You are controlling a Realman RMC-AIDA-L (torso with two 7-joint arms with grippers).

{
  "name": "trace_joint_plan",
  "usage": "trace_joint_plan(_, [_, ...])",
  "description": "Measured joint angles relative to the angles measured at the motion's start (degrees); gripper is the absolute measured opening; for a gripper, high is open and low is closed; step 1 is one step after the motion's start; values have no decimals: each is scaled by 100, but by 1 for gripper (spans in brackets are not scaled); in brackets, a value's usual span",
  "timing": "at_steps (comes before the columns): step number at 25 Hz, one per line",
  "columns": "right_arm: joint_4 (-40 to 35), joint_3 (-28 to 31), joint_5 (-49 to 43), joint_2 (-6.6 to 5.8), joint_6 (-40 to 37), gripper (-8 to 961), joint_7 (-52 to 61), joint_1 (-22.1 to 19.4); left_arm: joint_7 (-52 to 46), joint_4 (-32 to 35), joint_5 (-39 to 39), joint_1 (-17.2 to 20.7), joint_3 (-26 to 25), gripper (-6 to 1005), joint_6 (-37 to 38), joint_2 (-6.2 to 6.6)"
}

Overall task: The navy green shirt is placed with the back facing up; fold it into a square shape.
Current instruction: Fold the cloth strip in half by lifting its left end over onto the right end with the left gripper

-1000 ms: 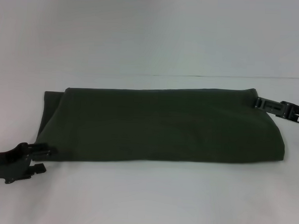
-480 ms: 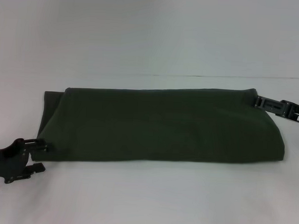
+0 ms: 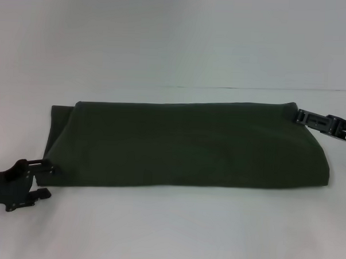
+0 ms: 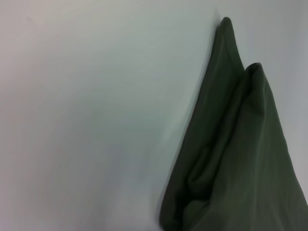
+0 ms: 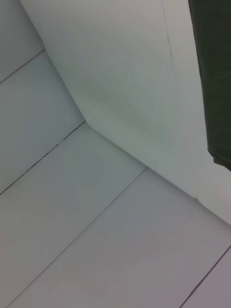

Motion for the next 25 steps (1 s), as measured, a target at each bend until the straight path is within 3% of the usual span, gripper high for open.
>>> trace_joint_plan(15, [0,0,2,19,-17,825,54,5,45,-125,9,-125,34,677,-299,38])
trace_joint_plan(25, [0,0,86,21,-52,824,61,-10,173,-93,9,-283,10,677,-439,140])
